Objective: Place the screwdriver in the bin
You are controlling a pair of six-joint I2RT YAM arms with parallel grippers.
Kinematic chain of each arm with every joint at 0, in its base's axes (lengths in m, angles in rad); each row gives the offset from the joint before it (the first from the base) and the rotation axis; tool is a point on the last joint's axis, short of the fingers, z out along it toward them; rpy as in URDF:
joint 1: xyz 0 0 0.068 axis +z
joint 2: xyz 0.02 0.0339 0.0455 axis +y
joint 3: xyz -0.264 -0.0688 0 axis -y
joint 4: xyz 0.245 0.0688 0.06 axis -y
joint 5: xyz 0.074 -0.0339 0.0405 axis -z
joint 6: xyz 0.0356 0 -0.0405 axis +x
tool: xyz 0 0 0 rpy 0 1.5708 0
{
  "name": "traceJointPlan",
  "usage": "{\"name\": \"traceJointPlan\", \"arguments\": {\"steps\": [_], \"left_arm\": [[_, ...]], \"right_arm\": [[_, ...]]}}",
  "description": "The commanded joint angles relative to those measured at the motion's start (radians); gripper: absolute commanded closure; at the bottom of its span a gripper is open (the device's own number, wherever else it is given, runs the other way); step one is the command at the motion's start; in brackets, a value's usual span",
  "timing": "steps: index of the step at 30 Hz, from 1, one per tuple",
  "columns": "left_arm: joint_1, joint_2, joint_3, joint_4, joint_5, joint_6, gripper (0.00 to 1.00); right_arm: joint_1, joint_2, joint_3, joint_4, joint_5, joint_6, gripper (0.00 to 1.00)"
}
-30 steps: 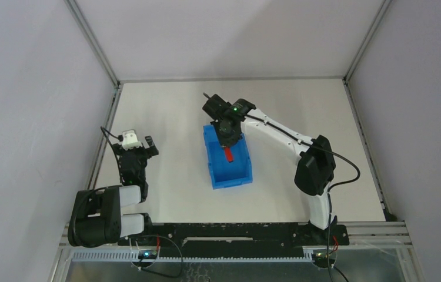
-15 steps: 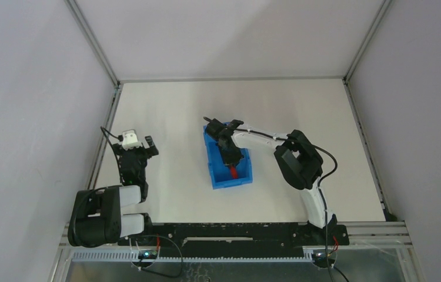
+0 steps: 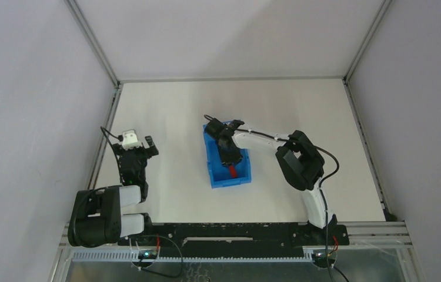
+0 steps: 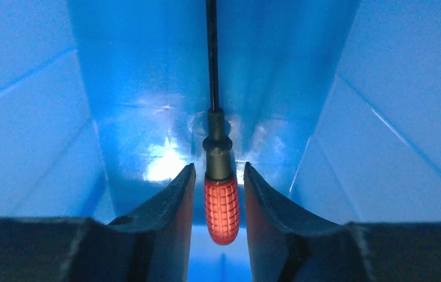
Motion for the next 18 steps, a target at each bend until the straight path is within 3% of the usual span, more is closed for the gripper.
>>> {"name": "traceJointPlan", "arguments": {"steps": [1, 4, 6, 7, 13, 18], "left_arm": [[-0.002, -0.016, 0.043, 0.035, -0.009, 0.015, 0.0], [-0.003, -0.016, 0.043, 0.035, -0.009, 0.014, 0.0], [-0.002, -0.016, 0.043, 0.034, -0.009, 0.015, 0.0], [-0.003, -0.016, 0.042, 0.034, -0.009, 0.014, 0.0], [-0.001, -0.016, 0.043, 0.035, -0.009, 0.015, 0.0], [-0.003, -0.016, 0.043, 0.035, -0.009, 0.015, 0.0]], "right_arm": [[0.016, -0.145, 0.025, -0.004, 0.03, 0.009, 0.55], [0.023, -0.232, 0.046, -0.019, 0.038, -0.005, 0.41], [0.024, -0.289, 0.054, -0.025, 0.033, -0.017, 0.11], [0.024, -0.317, 0.058, -0.028, 0.029, -0.025, 0.02], [0.003, -0.517, 0.055, -0.011, 0.026, -0.09, 0.0], [-0.048, -0.768, -0.142, 0.146, 0.071, -0.178, 0.0]]}}
